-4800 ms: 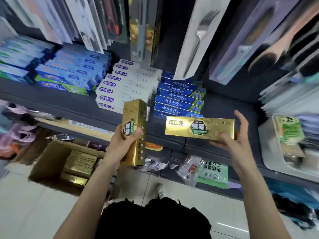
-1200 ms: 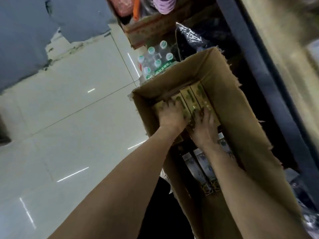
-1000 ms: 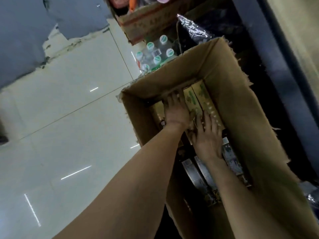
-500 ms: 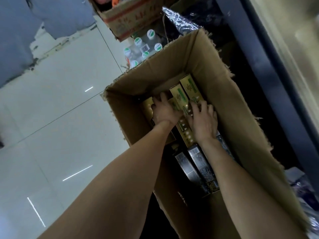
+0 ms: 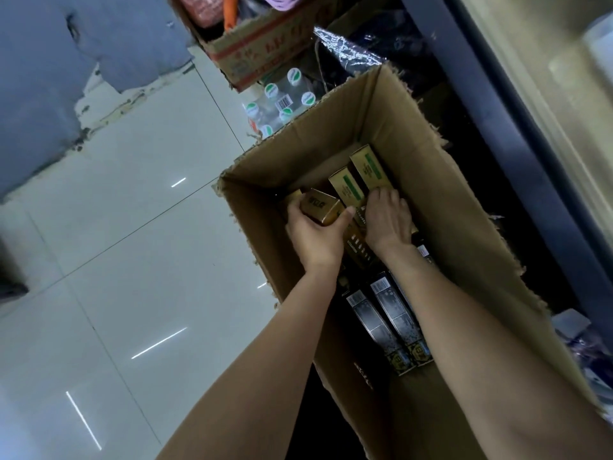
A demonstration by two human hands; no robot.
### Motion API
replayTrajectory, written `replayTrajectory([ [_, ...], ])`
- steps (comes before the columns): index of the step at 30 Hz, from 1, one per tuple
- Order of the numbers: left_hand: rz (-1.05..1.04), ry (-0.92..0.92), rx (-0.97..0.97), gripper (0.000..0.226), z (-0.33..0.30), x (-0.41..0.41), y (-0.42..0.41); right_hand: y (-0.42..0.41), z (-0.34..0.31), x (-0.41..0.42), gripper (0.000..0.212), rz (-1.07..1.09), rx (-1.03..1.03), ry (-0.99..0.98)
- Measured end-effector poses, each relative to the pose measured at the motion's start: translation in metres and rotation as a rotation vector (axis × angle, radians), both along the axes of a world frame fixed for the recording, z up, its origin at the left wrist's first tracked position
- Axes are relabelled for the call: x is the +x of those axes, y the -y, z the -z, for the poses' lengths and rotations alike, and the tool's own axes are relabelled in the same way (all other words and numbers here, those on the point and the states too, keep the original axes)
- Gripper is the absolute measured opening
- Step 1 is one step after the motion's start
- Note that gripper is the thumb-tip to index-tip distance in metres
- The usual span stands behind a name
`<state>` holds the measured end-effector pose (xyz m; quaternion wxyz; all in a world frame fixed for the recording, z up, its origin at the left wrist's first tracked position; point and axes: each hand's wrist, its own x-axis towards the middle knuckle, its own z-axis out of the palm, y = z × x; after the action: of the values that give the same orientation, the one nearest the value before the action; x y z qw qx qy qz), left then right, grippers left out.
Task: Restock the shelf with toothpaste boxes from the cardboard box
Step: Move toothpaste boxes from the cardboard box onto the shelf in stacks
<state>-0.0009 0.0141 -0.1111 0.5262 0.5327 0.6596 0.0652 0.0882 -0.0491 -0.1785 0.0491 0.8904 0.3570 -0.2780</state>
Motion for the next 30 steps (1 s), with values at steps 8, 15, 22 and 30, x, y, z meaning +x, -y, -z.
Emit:
replayTrajectory([
  [8, 0.384, 0.028, 0.279, 0.070, -0.055, -0.022, 0.000, 0.017, -0.029, -0.020, 0.052, 0.270, 0.117, -0.107],
  [15, 0.452, -0.079, 0.311, 0.074, -0.051, -0.021, -0.012, -0.014, -0.008, -0.010, 0.061, 0.027, -0.071, -0.057],
  [22, 0.503, 0.071, 0.164, 0.073, -0.055, -0.024, -0.015, 0.011, -0.056, -0.035, 0.041, 0.346, 0.176, -0.154],
  [30, 0.169, 0.356, -0.173, 0.079, -0.191, -0.051, -0.007, 0.120, -0.307, -0.067, 0.031, 1.079, 0.779, -0.776],
])
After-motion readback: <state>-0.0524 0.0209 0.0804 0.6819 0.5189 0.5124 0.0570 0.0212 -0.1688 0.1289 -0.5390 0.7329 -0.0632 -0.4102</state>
